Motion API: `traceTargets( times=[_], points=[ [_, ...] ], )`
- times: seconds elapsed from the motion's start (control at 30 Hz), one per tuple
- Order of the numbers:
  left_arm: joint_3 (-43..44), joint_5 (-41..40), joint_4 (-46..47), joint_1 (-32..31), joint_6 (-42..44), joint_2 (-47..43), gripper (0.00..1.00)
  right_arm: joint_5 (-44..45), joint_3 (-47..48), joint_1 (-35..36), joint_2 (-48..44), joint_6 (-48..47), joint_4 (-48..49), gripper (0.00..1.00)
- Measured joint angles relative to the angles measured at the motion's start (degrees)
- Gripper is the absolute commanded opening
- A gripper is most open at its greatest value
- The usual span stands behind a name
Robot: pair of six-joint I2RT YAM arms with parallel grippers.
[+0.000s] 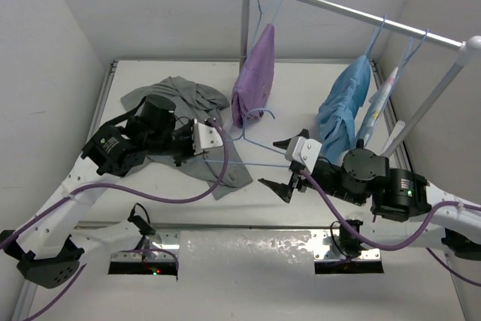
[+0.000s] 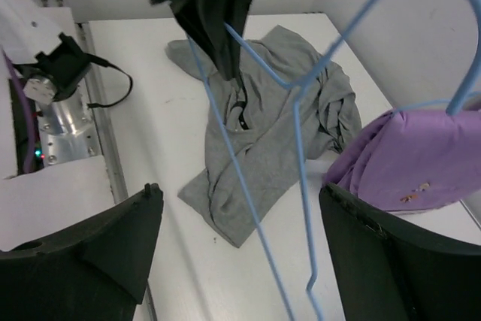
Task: Place the t-shirt on the hanger
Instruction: Pick up the hanger from the clothesline.
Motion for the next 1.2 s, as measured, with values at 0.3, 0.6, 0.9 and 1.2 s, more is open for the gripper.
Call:
traceTargets(
  times=[0.3, 0.6, 0.9, 1.2],
  points=[
    [-3.34, 12.92, 0.22, 0.00, 4.72, -1.75, 0.00, 1.57, -0.83, -0.35, 5.01, 0.13, 2.89, 0.80],
    [-3.80, 20.31, -0.66, 0.00, 8.00, -3.74, 0.00, -3.04, -5.25, -1.07, 6.93, 1.81, 9.25, 0.02],
    [-8.81, 20.48, 1.40, 0.00, 8.92, -5.07, 0.53, -3.61, -8.85, -1.07, 6.84, 3.56, 11.56, 0.00],
    [-8.94, 5.20, 9.18, 0.02, -2.82, -2.99, 0.89, 2.71, -15.13, -1.09, 11.43, 4.66, 14.58, 0.00]
  ],
)
